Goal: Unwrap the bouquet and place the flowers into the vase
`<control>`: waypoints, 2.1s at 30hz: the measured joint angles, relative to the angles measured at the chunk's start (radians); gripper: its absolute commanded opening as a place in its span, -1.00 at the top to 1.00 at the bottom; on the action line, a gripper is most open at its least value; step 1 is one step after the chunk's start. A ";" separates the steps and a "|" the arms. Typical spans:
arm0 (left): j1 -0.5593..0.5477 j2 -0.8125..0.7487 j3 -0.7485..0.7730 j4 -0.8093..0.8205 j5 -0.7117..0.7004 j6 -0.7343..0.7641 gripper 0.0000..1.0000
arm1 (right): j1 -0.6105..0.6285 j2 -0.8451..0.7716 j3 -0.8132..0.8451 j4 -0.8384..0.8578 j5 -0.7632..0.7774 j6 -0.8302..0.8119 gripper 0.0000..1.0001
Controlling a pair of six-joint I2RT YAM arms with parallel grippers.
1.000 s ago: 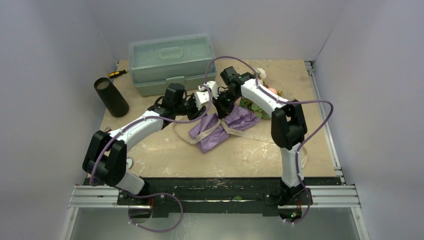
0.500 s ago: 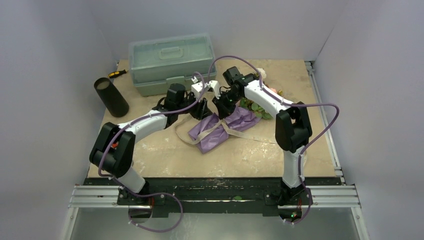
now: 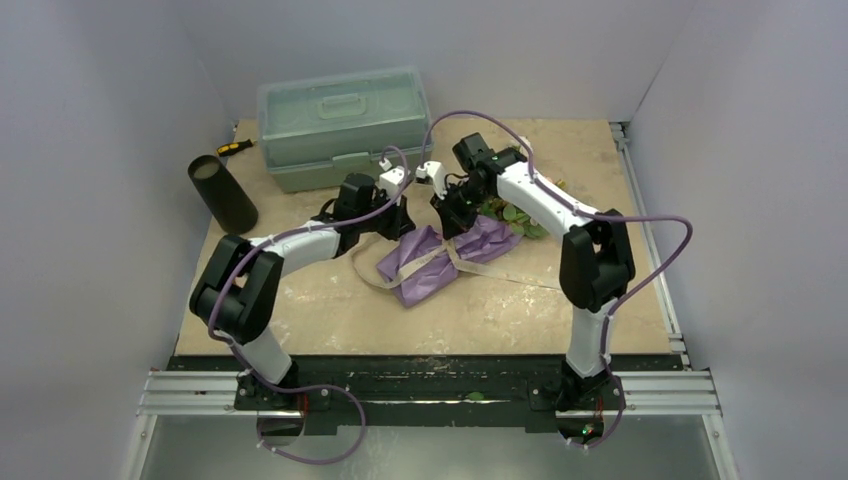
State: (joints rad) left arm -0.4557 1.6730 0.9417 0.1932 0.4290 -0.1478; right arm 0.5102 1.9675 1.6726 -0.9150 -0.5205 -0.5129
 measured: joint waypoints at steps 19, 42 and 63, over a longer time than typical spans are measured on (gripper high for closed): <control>0.057 0.079 0.014 -0.084 -0.103 -0.077 1.00 | -0.058 -0.232 -0.335 0.018 0.013 -0.143 1.00; -0.142 -0.215 -0.069 -0.052 0.197 0.836 0.45 | -0.097 -0.235 -0.340 0.075 -0.087 -0.104 1.00; -0.284 0.020 -0.047 0.069 0.115 0.988 0.32 | -0.097 -0.254 -0.328 0.044 -0.130 -0.127 1.00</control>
State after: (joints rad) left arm -0.7395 1.6928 0.8948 0.2626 0.5438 0.8406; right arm 0.4133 1.7134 1.3445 -0.8711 -0.6506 -0.6395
